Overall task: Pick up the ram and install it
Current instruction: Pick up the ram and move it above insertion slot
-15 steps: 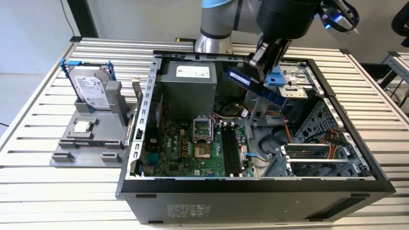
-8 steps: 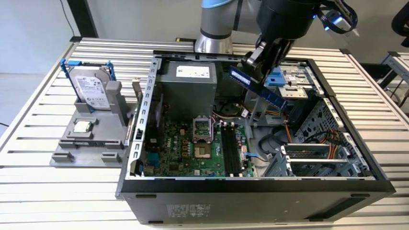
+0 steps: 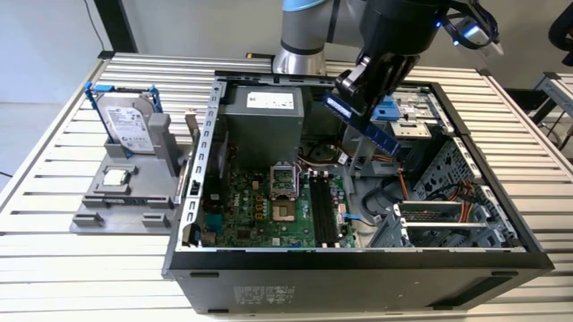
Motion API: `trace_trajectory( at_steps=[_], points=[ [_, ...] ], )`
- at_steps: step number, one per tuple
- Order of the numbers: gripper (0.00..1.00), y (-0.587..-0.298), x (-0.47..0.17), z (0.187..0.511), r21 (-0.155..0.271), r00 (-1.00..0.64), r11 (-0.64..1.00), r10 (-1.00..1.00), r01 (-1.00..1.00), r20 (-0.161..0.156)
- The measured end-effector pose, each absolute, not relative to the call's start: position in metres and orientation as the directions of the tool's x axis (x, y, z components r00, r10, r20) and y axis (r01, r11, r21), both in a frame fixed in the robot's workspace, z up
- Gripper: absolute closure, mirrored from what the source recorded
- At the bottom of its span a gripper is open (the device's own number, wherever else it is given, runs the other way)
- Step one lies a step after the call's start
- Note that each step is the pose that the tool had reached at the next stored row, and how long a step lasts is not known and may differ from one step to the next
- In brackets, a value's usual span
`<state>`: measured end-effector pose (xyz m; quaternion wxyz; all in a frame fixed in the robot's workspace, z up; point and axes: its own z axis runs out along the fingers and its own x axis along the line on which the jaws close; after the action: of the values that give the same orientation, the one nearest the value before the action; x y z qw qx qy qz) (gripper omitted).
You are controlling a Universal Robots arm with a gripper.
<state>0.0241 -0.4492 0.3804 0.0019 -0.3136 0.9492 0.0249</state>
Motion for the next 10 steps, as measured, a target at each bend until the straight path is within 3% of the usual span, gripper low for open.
trace_trajectory(
  at_steps=[10],
  points=[
    [1.0, -0.4493, 0.0241, 0.3804, 0.046, -0.867, 0.866, -0.498, -0.499, -0.019]
  ],
)
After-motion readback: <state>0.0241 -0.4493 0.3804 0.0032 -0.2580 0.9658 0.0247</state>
